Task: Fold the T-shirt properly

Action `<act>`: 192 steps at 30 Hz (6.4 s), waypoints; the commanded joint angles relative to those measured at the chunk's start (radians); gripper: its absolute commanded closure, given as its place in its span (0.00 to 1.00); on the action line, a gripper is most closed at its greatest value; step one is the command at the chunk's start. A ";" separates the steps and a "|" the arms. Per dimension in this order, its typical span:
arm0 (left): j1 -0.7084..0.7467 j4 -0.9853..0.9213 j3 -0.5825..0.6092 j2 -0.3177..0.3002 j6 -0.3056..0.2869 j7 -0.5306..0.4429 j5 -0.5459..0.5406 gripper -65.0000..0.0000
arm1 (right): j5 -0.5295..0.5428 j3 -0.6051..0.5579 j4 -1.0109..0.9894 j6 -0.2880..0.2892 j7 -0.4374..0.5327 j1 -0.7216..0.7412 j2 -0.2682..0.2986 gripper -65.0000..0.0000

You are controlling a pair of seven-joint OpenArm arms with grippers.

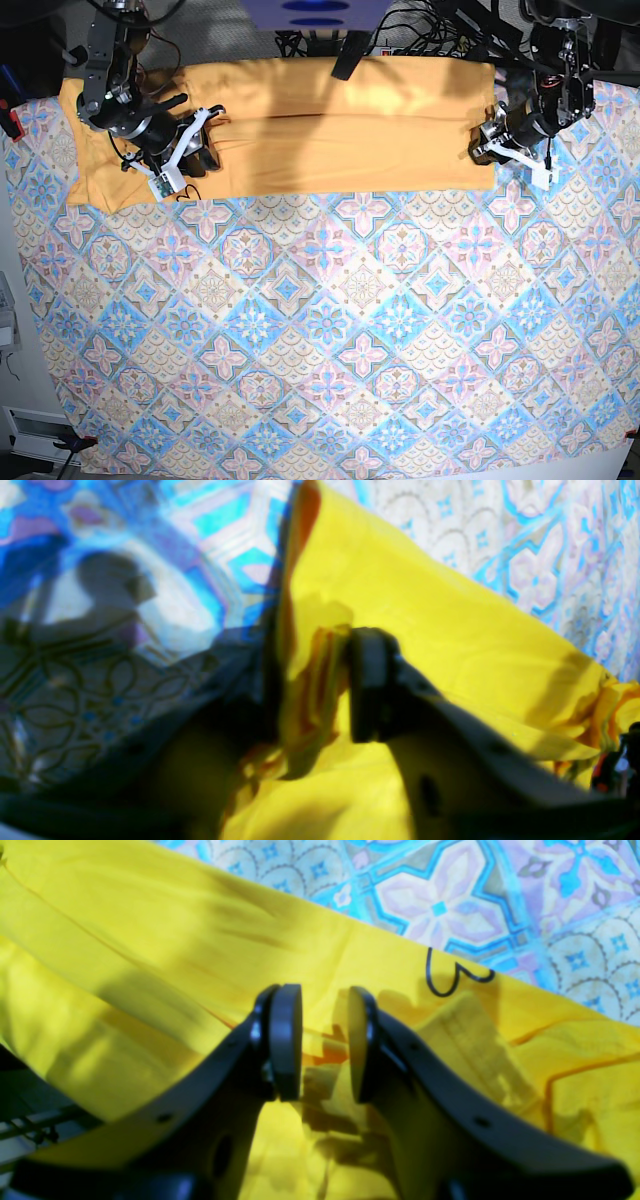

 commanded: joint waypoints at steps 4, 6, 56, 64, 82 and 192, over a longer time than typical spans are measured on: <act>0.006 0.001 0.024 0.017 -0.009 0.075 -0.018 1.00 | 0.018 0.003 0.021 0.003 0.021 0.004 0.006 0.76; 0.004 0.017 0.015 0.017 -0.009 0.070 -0.020 1.00 | 0.018 0.003 0.021 0.003 0.021 0.004 0.006 0.76; 0.038 0.419 0.065 0.253 -0.010 0.020 -0.012 1.00 | 0.084 0.112 0.052 0.003 0.029 0.004 0.029 0.76; -0.010 0.336 0.145 0.267 -0.010 0.015 -0.015 1.00 | 0.084 0.112 0.052 0.003 0.029 0.002 0.035 0.76; -0.102 0.284 0.262 0.241 -0.010 0.024 -0.017 1.00 | 0.084 0.111 0.052 0.003 0.029 0.004 0.034 0.76; -0.122 -0.014 0.243 0.011 -0.053 -0.026 -0.014 1.00 | 0.086 0.292 0.049 0.003 0.025 -0.012 0.026 0.76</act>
